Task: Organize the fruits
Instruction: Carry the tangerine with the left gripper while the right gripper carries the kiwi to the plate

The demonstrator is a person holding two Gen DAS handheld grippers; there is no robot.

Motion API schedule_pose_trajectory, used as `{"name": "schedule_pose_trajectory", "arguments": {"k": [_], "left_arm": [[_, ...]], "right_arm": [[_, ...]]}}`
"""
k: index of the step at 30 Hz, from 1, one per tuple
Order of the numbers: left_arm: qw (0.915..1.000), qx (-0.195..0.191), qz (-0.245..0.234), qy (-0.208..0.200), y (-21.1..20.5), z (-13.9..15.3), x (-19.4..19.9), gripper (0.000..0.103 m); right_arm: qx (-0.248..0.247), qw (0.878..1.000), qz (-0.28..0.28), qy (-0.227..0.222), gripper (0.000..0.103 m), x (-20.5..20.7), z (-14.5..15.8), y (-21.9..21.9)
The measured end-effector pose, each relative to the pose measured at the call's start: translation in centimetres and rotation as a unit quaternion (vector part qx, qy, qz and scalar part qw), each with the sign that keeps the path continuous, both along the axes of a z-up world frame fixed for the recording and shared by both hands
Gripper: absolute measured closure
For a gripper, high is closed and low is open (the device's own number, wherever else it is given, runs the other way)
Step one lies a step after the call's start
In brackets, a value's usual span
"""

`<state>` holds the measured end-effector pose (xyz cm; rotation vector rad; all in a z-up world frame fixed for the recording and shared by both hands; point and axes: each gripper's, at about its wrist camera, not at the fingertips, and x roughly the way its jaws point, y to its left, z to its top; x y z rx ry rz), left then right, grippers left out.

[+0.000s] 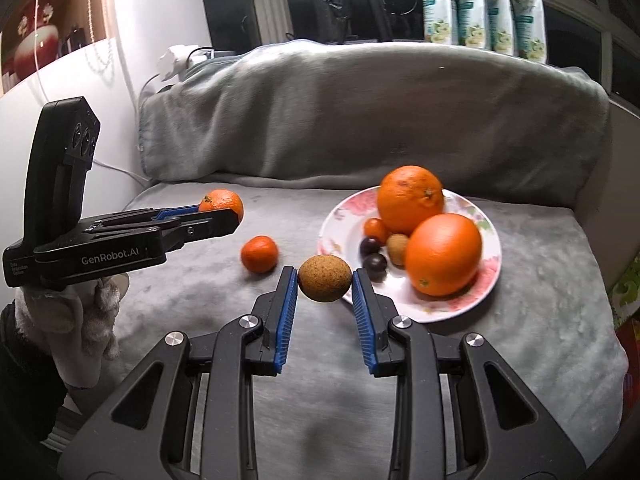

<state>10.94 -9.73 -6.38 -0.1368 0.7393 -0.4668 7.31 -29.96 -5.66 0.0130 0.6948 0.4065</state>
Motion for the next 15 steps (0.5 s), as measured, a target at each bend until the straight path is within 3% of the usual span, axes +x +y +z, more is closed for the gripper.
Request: {"name": "schedule_pose_trajectory", "arguments": {"k": [15], "left_arm": [[0.9994, 0.014, -0.028, 0.015, -3.7, -1.0, 3.4, 0.068]], "right_arm": [[-0.001, 1.000, -0.023, 0.016, 0.073, 0.9, -1.2, -1.8]]}}
